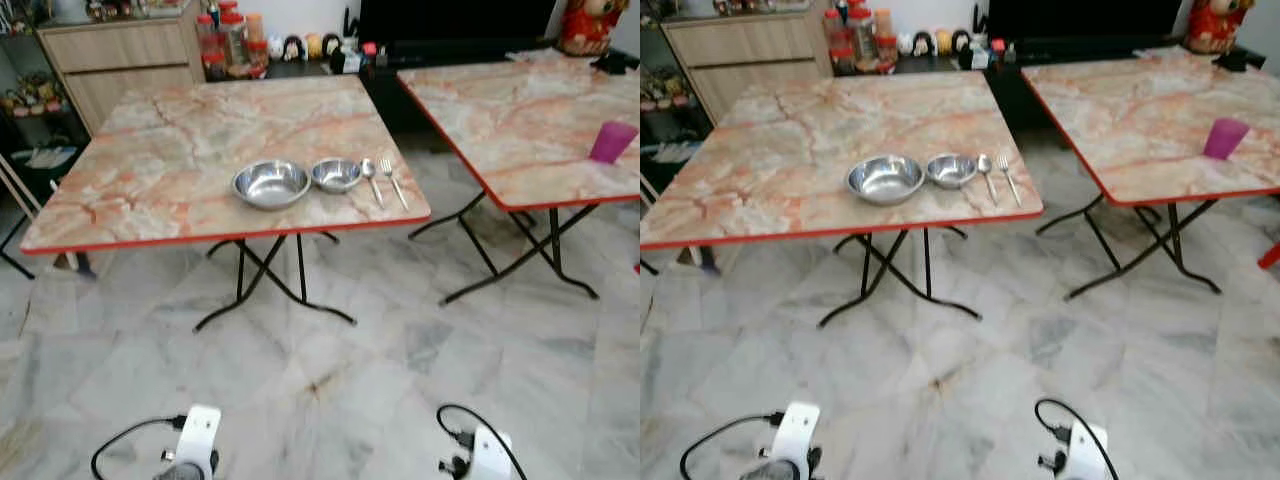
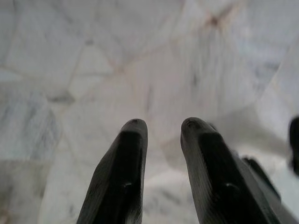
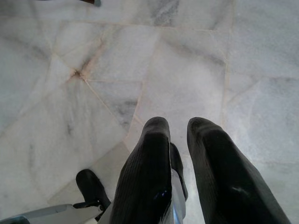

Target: Setting the table

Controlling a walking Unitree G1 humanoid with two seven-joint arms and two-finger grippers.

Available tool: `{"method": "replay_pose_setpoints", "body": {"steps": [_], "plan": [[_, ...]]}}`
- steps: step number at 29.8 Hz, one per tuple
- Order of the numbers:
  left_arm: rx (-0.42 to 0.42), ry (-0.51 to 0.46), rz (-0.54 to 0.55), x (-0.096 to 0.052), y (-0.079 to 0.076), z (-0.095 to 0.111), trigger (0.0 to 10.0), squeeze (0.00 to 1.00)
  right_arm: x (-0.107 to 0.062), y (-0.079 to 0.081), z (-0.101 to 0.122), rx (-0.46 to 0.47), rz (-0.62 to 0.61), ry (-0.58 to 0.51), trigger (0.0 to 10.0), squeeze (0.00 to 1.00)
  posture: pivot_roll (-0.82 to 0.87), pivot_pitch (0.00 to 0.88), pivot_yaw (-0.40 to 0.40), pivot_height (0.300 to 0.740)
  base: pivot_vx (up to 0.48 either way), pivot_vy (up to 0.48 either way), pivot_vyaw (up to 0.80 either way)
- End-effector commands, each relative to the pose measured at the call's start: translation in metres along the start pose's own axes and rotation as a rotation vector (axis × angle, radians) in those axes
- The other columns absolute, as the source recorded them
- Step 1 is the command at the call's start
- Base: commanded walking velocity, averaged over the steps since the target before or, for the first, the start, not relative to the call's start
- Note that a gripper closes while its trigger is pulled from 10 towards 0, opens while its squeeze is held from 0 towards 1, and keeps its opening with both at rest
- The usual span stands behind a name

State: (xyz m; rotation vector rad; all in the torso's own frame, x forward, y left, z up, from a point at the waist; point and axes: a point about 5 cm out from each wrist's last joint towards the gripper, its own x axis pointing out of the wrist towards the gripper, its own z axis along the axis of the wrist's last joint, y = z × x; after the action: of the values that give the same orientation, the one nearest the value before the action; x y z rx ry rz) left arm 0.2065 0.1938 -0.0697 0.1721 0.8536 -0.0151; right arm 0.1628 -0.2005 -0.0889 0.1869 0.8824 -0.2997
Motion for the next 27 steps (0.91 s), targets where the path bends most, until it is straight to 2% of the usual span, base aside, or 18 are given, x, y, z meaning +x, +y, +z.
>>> {"method": "replay_pose_setpoints", "body": {"steps": [1,6,8,11,14,15,16,19,22,24,25,27], "plan": [[-0.017,-0.051,0.016,0.0,0.002,0.008,10.0,0.0,0.0,0.0,0.001,-0.004,0.0,0.001,10.0,0.0,-0.08,0.0,0.043,0.74,0.0,0.0,0.0],[-0.059,-0.111,0.044,0.0,0.008,0.016,10.0,0.0,0.0,0.001,0.001,-0.01,0.005,-0.002,10.0,0.0,-0.06,0.0,0.041,0.74,0.0,0.0,0.0],[-0.098,-0.187,0.073,0.0,0.014,0.027,10.0,0.0,0.001,0.002,0.002,-0.018,0.014,-0.007,10.0,0.0,-0.06,0.0,0.037,0.74,0.0,0.0,0.0],[-0.104,-0.201,0.077,0.0,0.014,0.028,10.0,0.0,0.001,0.003,0.002,-0.019,0.015,-0.008,10.0,0.0,-0.06,0.0,0.037,0.74,0.0,0.0,0.0],[-0.179,-0.414,0.144,-0.005,0.022,0.06,10.0,0.0,0.001,0.003,0.006,-0.009,0.022,-0.028,10.0,0.0,-0.05,0.0,0.03,0.74,0.0,0.0,0.0],[-0.179,-0.414,0.144,-0.005,0.022,0.06,10.0,0.0,0.001,0.003,0.006,-0.009,0.022,-0.028,10.0,0.0,-0.05,0.0,0.03,0.74,0.0,0.0,0.0],[-0.214,-0.483,0.16,-0.008,0.024,0.069,10.0,0.0,0.001,0.003,0.006,-0.01,0.021,-0.027,10.0,0.0,-0.05,0.0,0.026,0.74,0.0,0.0,0.0],[-0.245,-0.598,0.183,-0.015,0.027,0.084,10.0,0.0,0.001,0.002,0.006,-0.015,0.021,-0.027,10.0,0.0,-0.04,0.0,0.018,0.74,0.0,0.0,0.0],[-0.236,-0.679,0.175,-0.019,0.025,0.1,10.0,0.0,0.001,0.001,0.006,-0.018,0.021,-0.026,10.0,0.0,-0.02,0.0,0.011,0.74,0.0,0.0,0.0],[-0.232,-0.755,0.151,-0.022,0.022,0.124,10.0,0.0,0.001,0.003,0.007,-0.032,0.03,-0.024,10.0,0.0,-0.01,0.0,0.004,0.74,0.0,0.0,0.0],[-0.232,-0.755,0.151,-0.022,0.022,0.124,10.0,0.0,0.001,0.003,0.007,-0.032,0.03,-0.024,10.0,0.0,-0.01,0.0,0.004,0.74,0.0,0.0,0.0],[-0.213,-0.793,0.131,-0.023,0.019,0.14,10.0,0.0,0.002,0.006,0.009,-0.036,0.037,-0.029,10.0,0.0,-0.01,0.0,0.004,0.74,0.0,0.0,0.0]]}}
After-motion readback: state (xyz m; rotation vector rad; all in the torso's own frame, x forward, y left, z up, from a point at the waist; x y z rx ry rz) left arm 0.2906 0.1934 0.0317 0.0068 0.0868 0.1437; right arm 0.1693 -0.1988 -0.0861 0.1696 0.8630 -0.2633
